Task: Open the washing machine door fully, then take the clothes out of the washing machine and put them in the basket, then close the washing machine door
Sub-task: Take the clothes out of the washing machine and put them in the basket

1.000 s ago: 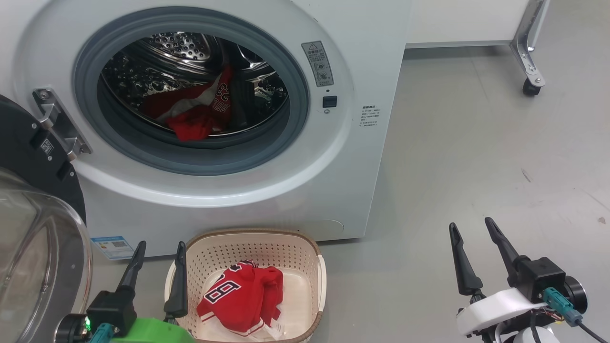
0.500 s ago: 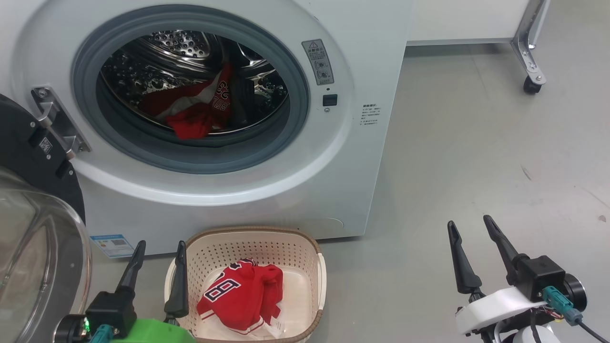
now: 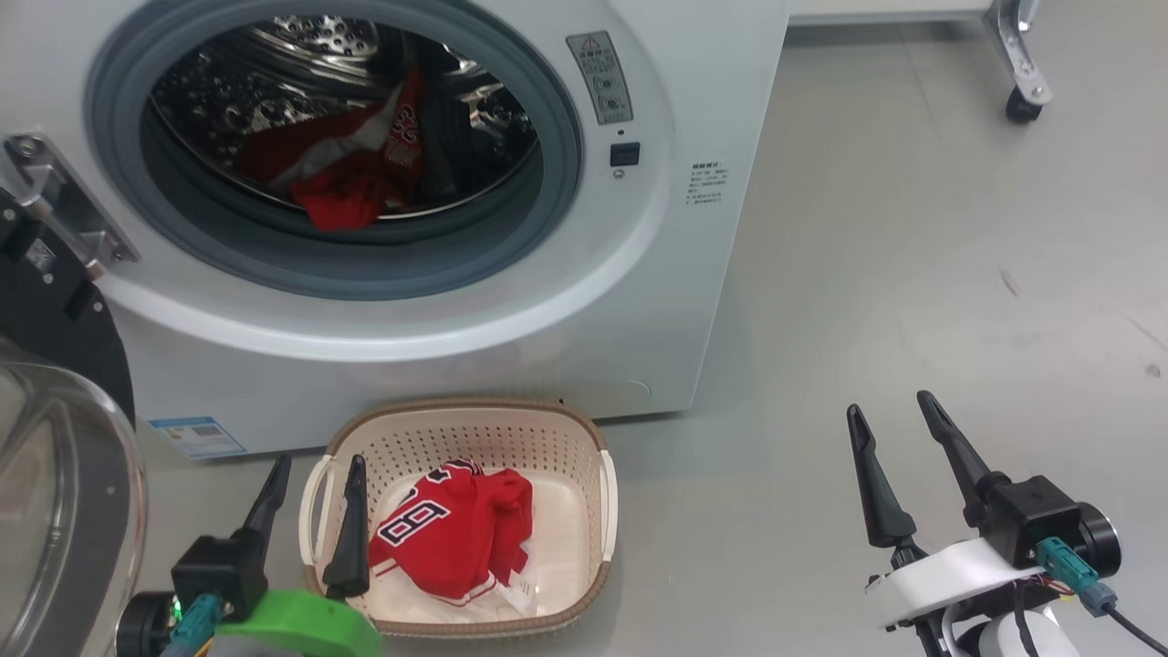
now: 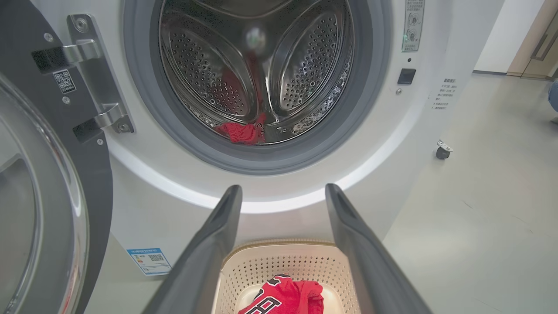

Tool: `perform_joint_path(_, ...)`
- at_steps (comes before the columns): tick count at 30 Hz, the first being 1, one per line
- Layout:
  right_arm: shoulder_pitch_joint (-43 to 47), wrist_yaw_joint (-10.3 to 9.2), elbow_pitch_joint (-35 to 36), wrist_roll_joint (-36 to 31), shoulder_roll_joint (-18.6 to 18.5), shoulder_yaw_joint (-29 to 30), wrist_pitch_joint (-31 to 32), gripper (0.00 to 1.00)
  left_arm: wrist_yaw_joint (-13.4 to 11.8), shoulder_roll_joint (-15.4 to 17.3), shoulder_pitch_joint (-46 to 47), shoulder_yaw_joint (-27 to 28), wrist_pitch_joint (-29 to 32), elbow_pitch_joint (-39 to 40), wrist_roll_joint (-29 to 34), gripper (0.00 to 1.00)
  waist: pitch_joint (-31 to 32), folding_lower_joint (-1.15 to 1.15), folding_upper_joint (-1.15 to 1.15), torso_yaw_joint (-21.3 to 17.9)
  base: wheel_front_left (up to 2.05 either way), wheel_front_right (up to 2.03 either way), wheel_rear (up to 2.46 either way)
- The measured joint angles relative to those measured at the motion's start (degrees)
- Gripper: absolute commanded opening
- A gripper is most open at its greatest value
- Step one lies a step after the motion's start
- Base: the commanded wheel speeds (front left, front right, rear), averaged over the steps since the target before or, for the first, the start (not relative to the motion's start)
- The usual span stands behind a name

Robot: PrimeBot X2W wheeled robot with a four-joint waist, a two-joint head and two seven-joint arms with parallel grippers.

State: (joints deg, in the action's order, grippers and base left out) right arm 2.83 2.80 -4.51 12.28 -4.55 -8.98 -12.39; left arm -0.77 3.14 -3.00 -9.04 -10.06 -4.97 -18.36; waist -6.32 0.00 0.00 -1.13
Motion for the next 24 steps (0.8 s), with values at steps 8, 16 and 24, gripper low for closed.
perform_joint_path(8,-2.4,0.0,2.3,-0.4,-0.1,-0.2,0.6,1.0,0.7,-0.1,7.9,-0.4,3.7,-4.7,-1.5,1.0,-6.0,0.0,0.0,-1.3,0.0,0.0,0.0)
perform_joint_path(16,-4.5,0.07,3.2,-0.4,0.1,-1.2,0.6,1.0,3.1,0.3,19.8,-1.5,8.2,-8.7,-1.8,1.0,-12.2,0.0,0.0,-3.2,0.0,0.0,0.0)
perform_joint_path(24,-7.9,0.09,3.5,-0.1,0.9,-2.1,0.4,1.0,3.6,4.8,33.9,-0.7,17.5,-12.7,-1.2,1.0,-18.6,0.0,0.0,-5.6,0.0,0.0,0.0)
